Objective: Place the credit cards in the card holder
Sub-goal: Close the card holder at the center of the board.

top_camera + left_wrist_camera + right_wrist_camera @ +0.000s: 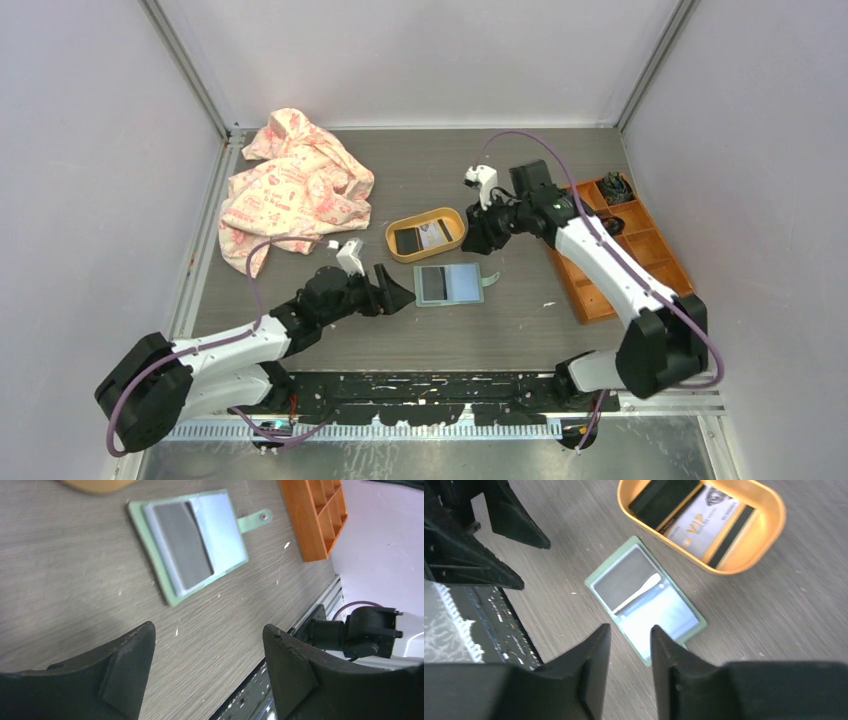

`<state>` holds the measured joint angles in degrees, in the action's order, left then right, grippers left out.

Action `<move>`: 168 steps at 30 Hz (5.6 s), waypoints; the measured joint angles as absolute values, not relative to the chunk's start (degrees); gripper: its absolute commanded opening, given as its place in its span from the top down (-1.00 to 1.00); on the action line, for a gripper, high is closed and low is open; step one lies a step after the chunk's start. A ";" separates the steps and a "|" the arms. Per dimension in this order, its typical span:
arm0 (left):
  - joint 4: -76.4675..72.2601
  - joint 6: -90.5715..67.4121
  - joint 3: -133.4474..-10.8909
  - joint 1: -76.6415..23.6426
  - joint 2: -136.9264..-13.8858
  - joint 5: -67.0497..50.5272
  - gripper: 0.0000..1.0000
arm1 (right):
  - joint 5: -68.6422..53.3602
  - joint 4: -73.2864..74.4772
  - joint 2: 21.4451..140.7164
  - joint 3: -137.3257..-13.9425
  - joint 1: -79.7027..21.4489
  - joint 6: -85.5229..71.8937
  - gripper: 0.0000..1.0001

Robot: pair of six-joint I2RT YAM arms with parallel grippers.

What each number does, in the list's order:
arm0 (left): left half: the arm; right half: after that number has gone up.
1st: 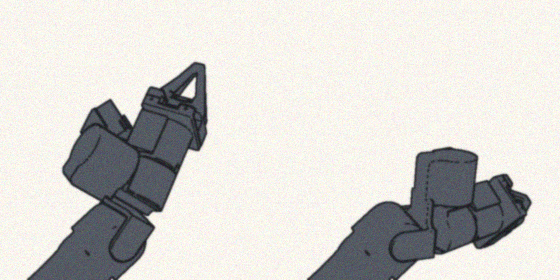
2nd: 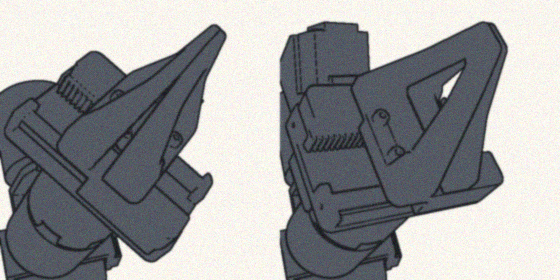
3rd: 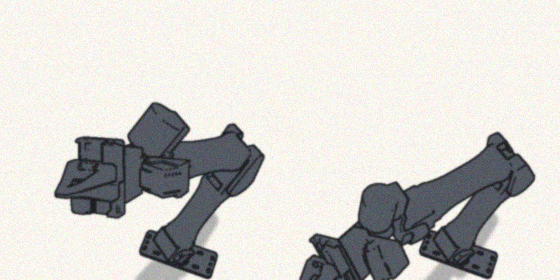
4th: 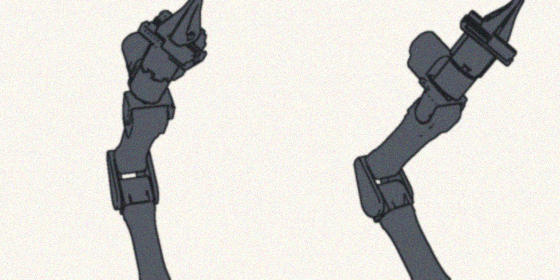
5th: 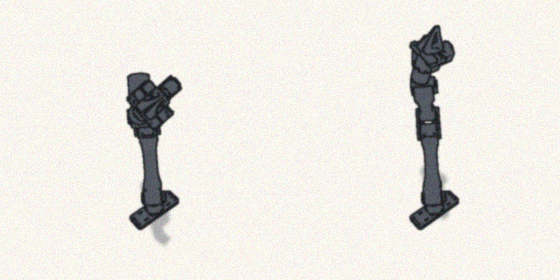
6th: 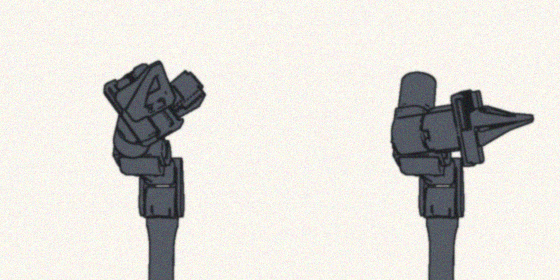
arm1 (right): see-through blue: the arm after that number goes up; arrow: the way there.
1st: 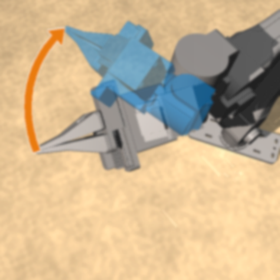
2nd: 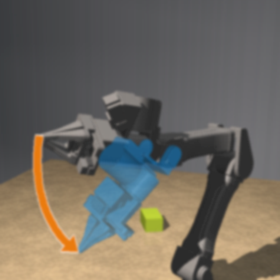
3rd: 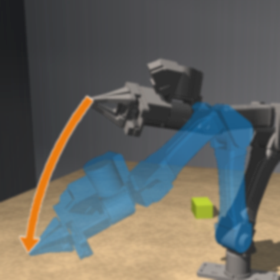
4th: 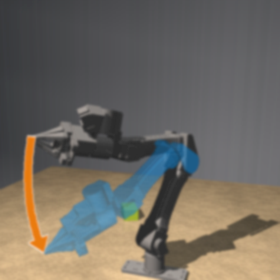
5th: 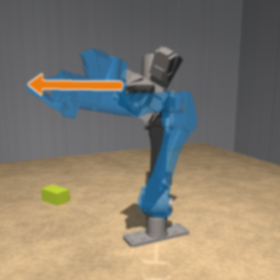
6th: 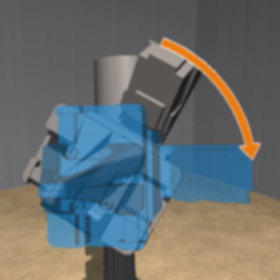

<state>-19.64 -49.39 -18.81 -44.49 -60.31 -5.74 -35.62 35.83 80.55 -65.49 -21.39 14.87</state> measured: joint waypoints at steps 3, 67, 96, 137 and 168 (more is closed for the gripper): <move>-23.59 -52.51 -14.35 -44.49 -59.96 -6.07 -0.62 | -36.42 33.06 75.29 -61.82 -17.98 14.72 -0.10; 20.99 -47.07 -52.77 -48.64 -84.77 3.44 1.00 | -38.30 44.71 96.86 -69.43 -14.41 20.73 0.38; 19.99 -43.38 -69.56 -58.85 -105.65 -6.33 0.11 | -45.93 41.47 95.09 -67.11 -7.01 14.70 0.36; -8.38 -46.19 -49.25 -53.43 -101.49 -17.39 0.28 | -43.38 52.38 81.45 -60.14 -9.54 52.23 -0.97; -24.71 -35.33 -36.56 -44.73 -88.31 -21.52 0.33 | -53.12 66.52 96.09 -68.64 -5.91 80.62 -0.53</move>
